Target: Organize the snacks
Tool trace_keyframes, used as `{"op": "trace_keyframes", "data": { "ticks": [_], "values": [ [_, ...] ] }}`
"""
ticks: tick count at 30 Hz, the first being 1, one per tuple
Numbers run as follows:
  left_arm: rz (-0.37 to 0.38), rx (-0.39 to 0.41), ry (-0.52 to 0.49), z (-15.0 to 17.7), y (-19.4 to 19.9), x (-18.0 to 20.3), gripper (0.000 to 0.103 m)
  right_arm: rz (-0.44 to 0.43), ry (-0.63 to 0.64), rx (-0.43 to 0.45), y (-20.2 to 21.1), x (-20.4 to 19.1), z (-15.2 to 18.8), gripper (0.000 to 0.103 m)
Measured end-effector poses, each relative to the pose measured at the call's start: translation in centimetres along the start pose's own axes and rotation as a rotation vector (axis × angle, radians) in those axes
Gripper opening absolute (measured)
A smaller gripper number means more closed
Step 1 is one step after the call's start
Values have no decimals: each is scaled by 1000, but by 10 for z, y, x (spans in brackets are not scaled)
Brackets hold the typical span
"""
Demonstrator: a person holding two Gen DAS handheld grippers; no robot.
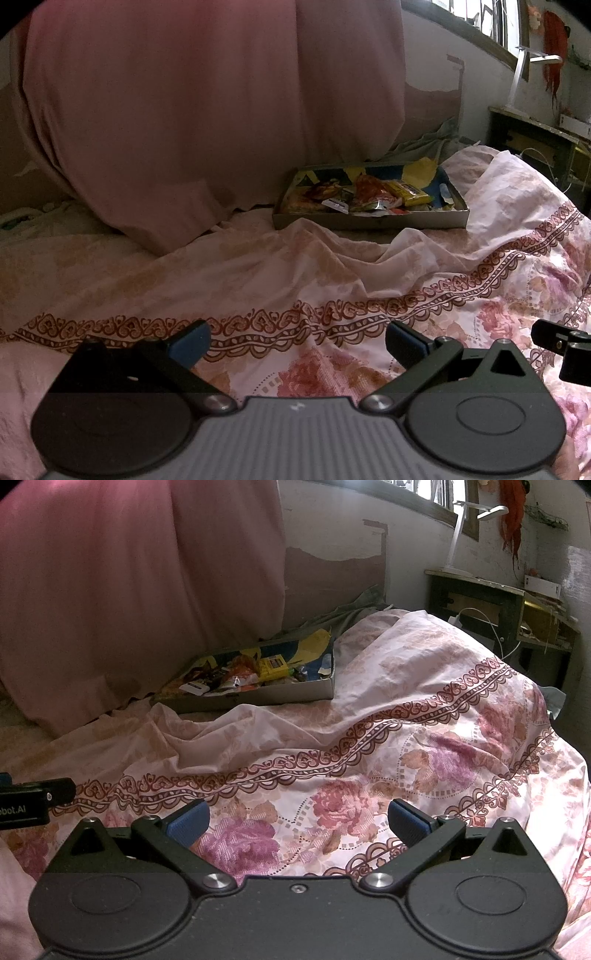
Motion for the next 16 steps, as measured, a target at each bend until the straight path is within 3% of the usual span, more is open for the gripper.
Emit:
{"op": "trace_keyframes", "data": {
  "ticks": [16],
  "values": [
    [11,-13,-3,-1,0,1,103,4,2,-2,1,3,2,102]
  ]
}}
Point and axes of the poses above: each gripper's, at about its wrist camera, not at the fingertips, and y roughly against the way its jaws point, x to its right, z to its underside, the point moved 2 cm from there along -y, roughly the way its jaws point, and after that the axes turned 15 degrees about -y, right-handed, at the moved point
